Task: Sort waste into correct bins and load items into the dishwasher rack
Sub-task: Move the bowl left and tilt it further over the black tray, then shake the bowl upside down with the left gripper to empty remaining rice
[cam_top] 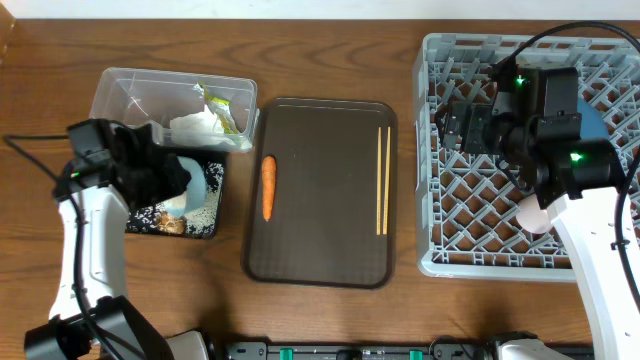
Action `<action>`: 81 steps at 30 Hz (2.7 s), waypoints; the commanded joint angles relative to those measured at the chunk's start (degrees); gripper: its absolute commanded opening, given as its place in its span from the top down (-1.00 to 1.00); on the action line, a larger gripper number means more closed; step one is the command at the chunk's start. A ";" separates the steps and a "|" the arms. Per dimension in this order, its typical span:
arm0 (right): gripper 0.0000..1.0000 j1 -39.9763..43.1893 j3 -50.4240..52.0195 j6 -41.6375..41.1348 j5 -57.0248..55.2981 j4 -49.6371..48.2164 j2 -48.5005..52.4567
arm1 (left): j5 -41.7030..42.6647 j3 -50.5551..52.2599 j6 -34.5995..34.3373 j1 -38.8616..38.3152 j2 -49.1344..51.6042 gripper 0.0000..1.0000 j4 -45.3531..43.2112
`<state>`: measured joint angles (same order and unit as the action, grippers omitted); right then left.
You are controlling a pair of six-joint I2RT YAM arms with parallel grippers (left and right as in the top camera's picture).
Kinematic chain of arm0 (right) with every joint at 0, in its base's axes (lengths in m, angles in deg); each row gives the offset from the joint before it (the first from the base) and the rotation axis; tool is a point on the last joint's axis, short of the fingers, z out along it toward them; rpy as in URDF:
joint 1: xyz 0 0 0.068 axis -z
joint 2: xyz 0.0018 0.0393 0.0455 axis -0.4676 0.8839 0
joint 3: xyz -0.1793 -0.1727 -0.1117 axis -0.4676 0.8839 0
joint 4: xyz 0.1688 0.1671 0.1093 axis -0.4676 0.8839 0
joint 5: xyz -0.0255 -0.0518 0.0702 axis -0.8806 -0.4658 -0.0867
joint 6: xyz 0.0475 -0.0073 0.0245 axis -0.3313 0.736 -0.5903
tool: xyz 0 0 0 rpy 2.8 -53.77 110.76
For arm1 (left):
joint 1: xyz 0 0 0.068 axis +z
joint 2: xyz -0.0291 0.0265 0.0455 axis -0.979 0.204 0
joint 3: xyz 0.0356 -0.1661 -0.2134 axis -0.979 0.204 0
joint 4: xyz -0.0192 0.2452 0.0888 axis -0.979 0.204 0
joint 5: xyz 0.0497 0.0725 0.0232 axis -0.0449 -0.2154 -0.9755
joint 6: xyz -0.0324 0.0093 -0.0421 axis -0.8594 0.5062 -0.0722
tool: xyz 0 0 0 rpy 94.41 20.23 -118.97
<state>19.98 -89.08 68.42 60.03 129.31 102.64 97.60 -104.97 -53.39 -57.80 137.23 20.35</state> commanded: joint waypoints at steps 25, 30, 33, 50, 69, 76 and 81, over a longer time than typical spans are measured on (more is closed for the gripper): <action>-0.98 0.00 -0.09 0.59 -0.57 0.28 -0.04 | -17.25 -0.59 -1.14 -5.46 3.89 0.49 -1.01; -0.97 0.00 -0.09 0.59 -0.57 0.28 -0.04 | -17.18 -0.48 -1.14 -5.92 5.97 0.46 -0.92; -0.98 0.00 -0.09 0.59 -0.57 0.28 -0.04 | -17.18 -0.48 -1.07 -7.48 6.97 0.46 -0.79; -0.98 0.00 -0.09 0.59 -0.59 0.26 -0.04 | -25.64 -0.48 0.98 -14.38 7.52 0.46 -1.01; -0.98 0.00 -0.09 0.59 -0.59 1.11 -0.04 | -25.94 -0.48 0.96 -14.40 14.64 0.78 -3.63; -0.99 0.00 -0.09 0.59 -0.57 1.18 -0.04 | -25.97 -0.48 0.96 -14.40 16.41 0.75 -4.07; -0.98 0.00 -0.09 0.59 -0.57 1.49 -0.04 | -25.97 -0.50 0.98 -14.40 16.37 0.88 -4.63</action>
<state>19.98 -89.10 68.42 60.01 130.54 102.64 71.79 -104.99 -52.54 -72.03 152.75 15.34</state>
